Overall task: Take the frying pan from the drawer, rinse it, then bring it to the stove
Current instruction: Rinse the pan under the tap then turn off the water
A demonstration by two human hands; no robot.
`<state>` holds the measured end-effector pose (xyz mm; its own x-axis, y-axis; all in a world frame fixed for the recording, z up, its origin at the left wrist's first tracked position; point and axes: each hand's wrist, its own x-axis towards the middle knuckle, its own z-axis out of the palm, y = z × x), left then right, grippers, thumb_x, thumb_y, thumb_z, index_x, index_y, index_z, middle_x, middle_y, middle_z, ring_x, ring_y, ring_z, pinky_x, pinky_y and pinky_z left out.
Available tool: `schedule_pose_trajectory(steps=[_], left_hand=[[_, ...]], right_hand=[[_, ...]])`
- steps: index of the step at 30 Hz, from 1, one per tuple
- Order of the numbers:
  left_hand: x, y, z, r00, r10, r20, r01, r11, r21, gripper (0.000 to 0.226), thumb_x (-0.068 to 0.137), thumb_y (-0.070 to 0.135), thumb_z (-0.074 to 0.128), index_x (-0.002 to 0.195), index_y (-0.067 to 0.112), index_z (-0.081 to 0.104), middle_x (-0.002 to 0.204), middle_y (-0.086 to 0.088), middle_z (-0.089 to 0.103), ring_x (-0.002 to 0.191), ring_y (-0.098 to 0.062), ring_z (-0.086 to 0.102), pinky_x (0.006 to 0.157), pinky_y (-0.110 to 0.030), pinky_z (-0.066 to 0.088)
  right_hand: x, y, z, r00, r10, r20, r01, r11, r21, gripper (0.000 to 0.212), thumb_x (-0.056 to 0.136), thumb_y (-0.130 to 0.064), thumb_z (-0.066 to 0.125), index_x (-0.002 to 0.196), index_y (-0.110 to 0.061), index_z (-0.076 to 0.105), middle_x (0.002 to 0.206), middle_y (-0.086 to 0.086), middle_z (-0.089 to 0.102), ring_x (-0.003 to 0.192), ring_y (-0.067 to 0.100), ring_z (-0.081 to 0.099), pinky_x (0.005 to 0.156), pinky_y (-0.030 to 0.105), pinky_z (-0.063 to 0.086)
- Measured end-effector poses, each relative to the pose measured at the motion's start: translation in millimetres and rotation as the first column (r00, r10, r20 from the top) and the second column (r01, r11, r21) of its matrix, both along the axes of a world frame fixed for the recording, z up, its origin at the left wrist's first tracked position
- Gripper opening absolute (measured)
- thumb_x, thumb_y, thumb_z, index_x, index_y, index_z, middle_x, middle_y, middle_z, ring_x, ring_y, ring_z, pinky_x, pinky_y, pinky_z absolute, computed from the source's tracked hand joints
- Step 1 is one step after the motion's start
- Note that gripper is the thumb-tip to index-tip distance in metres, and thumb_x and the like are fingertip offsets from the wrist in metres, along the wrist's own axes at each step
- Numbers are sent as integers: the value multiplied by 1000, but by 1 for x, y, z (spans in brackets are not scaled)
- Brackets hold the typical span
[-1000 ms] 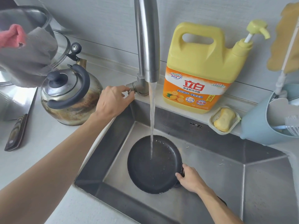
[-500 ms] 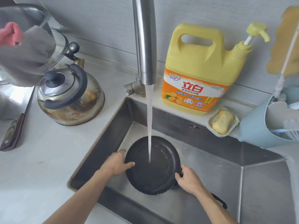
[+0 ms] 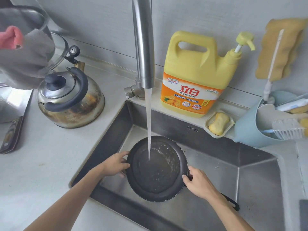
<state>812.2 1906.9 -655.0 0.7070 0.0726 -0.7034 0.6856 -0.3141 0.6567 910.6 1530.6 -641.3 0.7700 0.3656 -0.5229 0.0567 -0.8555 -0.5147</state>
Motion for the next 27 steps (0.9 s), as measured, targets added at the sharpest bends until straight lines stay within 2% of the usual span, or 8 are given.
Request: schedule_pose_trajectory(steps=[5,10,13,16,19,22,24,27], left_hand=[[-4,-6,24,998,31,61,-30,999,-9,59,108,0,59,150,33,37,124,-13,78,93,-29,85,85,-37,70],[-3,1,26,974,78,212,-86,996,29,64,107,-1,62,158,30,42,130,-17,73,93,-27,84,91,-52,69],[4,4,35,960,79,268,-94,995,42,66,106,2,63,162,31,45,133,-15,74,96,-26,85,93,-54,68],[8,9,54,956,16,293,-50,993,111,66,106,6,64,163,35,47,134,-10,76,100,-26,85,90,-49,70],[11,12,76,950,-48,308,-5,985,170,63,107,8,61,161,39,51,126,-2,81,90,-22,86,85,-40,70],[15,14,88,960,-91,263,18,964,267,59,106,17,58,156,47,51,117,4,83,75,-18,86,96,-36,64],[17,15,90,970,-79,229,13,961,277,58,105,18,58,157,44,54,108,0,84,71,-18,86,97,-36,64],[19,12,92,978,-110,177,59,961,271,57,104,15,55,157,36,56,94,1,85,67,-14,84,79,-19,63]], right_hand=[[-8,2,20,989,41,142,-39,999,-22,21,104,-38,58,88,-26,51,79,-3,68,78,22,62,70,39,48],[-13,5,29,945,27,326,-32,999,10,23,105,-37,61,94,-23,46,75,-2,60,78,33,60,71,44,47],[-15,6,26,939,-67,338,39,995,88,34,104,-30,67,84,-26,39,66,-8,51,67,26,47,66,40,39],[-19,9,17,959,-158,236,116,977,181,31,103,-28,68,80,-25,49,60,-2,56,59,17,49,64,41,43],[-25,14,6,976,-202,83,176,953,246,22,103,-27,67,87,-15,60,66,11,64,56,15,48,63,38,46],[-29,20,-2,979,-201,-45,205,942,264,25,104,-26,66,89,-6,60,76,24,64,58,15,48,60,33,50],[-29,22,-3,975,-182,-129,209,945,253,25,105,-22,65,93,-1,62,83,29,65,59,17,53,52,26,55],[-24,19,0,977,-140,-164,176,956,233,20,105,-20,62,95,-3,66,87,27,71,60,19,58,50,32,59]])
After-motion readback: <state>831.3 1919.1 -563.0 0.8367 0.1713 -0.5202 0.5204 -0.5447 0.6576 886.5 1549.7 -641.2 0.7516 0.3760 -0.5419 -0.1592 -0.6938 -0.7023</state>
